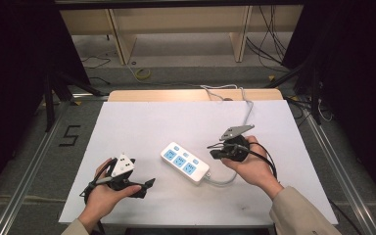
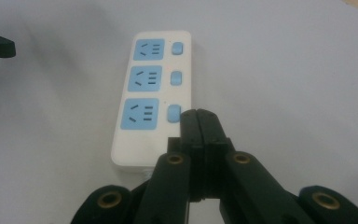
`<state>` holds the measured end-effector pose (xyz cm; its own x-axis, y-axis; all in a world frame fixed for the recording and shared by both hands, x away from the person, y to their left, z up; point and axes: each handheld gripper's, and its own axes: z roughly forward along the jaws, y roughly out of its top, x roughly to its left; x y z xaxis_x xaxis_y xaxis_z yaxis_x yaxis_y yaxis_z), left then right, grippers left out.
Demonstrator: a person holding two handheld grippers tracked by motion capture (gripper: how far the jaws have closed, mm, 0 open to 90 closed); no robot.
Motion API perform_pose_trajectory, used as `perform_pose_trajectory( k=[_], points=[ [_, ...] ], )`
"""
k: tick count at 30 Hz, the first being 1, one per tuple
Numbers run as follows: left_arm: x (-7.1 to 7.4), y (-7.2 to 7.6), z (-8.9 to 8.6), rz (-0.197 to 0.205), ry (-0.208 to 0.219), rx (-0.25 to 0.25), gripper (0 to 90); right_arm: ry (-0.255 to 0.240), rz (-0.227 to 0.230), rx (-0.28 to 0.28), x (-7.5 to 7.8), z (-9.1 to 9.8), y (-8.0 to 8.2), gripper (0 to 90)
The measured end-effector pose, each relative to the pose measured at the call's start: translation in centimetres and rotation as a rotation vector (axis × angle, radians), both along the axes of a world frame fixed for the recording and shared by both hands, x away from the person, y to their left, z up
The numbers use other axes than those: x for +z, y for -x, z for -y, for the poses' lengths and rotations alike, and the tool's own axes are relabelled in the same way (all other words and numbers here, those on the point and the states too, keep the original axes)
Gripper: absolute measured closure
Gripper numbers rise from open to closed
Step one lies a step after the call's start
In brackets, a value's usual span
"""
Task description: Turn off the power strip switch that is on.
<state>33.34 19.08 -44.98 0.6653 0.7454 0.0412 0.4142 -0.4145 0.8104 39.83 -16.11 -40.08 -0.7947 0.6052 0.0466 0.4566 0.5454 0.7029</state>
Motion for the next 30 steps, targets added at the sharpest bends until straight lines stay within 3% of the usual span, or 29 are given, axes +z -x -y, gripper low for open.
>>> perform_pose_trajectory(
  k=[30],
  points=[
    [0.0,0.0,0.2,0.001,0.0,-0.008,4.5,0.027,-0.031,0.021,-0.4,-2.1,-1.0,90.0]
  ],
)
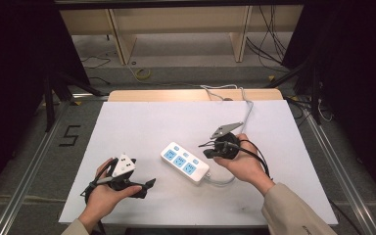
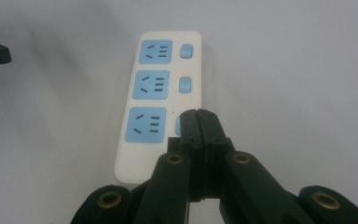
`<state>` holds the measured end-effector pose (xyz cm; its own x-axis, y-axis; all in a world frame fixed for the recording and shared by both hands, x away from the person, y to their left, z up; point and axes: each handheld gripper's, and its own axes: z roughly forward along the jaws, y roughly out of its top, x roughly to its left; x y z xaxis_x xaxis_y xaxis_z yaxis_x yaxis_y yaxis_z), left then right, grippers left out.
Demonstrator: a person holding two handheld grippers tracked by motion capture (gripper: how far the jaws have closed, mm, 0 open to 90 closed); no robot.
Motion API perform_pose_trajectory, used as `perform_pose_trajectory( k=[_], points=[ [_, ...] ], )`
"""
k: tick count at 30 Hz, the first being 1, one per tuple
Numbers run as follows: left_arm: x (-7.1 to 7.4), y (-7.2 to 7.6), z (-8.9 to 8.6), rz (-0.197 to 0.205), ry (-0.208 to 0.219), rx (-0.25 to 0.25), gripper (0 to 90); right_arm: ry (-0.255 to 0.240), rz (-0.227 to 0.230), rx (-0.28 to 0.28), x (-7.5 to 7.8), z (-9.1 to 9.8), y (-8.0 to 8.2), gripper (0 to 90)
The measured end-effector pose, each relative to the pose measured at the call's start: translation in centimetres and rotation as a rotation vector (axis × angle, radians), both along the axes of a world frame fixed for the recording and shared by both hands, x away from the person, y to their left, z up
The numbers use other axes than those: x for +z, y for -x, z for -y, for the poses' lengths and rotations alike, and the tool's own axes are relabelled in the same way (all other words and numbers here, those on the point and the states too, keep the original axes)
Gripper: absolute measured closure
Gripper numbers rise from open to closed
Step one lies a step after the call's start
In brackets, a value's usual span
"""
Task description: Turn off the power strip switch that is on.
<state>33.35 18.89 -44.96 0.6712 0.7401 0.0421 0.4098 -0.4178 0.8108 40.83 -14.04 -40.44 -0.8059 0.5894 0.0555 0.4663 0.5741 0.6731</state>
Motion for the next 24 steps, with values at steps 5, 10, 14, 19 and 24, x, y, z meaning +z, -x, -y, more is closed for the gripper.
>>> perform_pose_trajectory(
  k=[5,10,14,19,24],
  points=[
    [0.0,0.0,0.0,-0.002,-0.005,-0.003,4.5,0.003,-0.007,0.002,-0.2,-0.3,-0.3,90.0],
    [0.0,0.0,0.1,-0.001,-0.008,-0.006,4.5,0.005,-0.007,0.008,-0.1,-0.7,-0.4,90.0],
    [0.0,0.0,0.1,-0.001,-0.007,-0.005,4.5,0.01,-0.007,0.015,0.0,-1.0,-0.7,90.0],
    [0.0,0.0,0.1,-0.001,-0.007,-0.007,4.5,0.016,-0.016,0.018,0.1,-1.6,-0.9,90.0],
    [0.0,0.0,0.1,-0.003,-0.003,-0.008,4.5,0.021,-0.015,0.028,0.2,-2.2,-1.3,90.0]
  ],
)
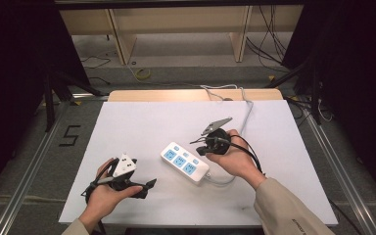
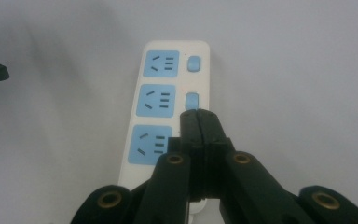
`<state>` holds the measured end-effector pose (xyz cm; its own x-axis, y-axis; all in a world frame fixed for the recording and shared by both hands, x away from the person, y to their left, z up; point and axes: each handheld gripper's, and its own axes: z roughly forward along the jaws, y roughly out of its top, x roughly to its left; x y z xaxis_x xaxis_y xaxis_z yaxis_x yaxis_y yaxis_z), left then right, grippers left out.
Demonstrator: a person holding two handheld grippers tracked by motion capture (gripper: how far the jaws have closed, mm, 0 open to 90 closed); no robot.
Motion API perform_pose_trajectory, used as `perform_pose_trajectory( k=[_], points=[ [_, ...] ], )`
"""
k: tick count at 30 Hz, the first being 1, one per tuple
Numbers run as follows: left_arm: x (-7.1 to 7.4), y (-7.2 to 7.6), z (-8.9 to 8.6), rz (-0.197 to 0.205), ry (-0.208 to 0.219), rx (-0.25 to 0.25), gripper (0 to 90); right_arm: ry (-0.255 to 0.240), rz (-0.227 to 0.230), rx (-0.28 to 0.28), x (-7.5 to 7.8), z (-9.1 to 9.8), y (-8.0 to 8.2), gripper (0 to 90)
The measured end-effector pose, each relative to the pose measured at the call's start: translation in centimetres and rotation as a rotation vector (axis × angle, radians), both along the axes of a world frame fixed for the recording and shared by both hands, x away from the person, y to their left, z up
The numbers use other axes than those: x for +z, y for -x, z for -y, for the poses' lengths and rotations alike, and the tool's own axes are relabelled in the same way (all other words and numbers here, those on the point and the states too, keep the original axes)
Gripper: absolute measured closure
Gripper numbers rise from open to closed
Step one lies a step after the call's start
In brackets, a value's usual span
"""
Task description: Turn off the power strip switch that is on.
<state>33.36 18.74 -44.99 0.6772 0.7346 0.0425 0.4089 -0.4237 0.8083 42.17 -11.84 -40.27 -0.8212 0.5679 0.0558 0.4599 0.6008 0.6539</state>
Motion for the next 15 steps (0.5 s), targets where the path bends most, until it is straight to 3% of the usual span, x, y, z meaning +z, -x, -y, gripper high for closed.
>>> perform_pose_trajectory(
  k=[15],
  points=[
    [0.0,0.0,0.0,0.001,0.0,-0.003,4.5,0.021,-0.022,0.011,-0.2,-1.4,-1.0,90.0]
  ],
)
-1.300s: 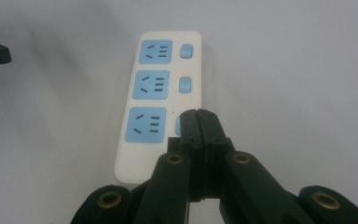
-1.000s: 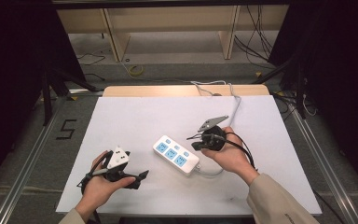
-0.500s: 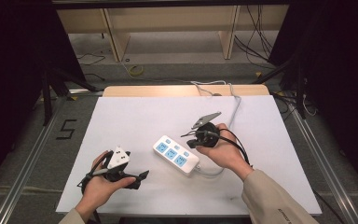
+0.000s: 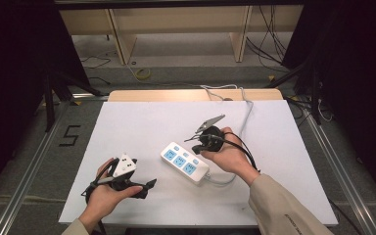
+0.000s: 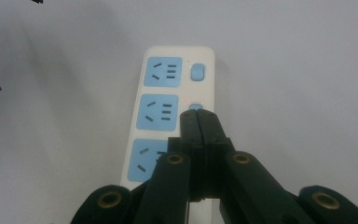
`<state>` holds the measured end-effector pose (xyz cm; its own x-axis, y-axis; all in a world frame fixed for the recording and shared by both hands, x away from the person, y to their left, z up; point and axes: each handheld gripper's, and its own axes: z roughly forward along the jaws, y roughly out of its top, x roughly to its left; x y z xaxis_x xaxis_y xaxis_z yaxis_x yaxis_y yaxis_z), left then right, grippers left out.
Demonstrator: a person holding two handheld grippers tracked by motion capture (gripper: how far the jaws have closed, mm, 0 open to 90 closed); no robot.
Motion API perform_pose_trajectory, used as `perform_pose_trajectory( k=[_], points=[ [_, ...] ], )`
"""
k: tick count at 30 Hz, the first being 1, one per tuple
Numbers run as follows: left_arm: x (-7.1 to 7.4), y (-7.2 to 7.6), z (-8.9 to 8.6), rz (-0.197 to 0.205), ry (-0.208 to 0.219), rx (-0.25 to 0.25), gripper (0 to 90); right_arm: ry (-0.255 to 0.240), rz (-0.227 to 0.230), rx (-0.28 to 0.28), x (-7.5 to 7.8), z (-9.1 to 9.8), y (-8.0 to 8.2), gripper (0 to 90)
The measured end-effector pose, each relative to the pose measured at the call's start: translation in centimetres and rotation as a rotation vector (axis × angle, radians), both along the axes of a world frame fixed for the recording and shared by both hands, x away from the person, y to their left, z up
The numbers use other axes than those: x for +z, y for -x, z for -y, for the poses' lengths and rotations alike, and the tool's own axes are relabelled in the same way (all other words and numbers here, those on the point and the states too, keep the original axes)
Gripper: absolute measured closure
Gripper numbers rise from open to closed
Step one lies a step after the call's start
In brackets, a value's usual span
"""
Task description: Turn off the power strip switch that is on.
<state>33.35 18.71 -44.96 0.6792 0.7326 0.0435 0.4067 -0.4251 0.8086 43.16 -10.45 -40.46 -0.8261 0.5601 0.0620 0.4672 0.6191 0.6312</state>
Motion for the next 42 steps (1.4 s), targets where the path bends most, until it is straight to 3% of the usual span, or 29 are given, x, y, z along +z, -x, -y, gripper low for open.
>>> perform_pose_trajectory(
  k=[42],
  points=[
    [0.0,0.0,0.1,0.003,0.0,-0.007,4.5,0.037,-0.03,0.005,-0.6,-2.1,-1.8,90.0]
  ],
)
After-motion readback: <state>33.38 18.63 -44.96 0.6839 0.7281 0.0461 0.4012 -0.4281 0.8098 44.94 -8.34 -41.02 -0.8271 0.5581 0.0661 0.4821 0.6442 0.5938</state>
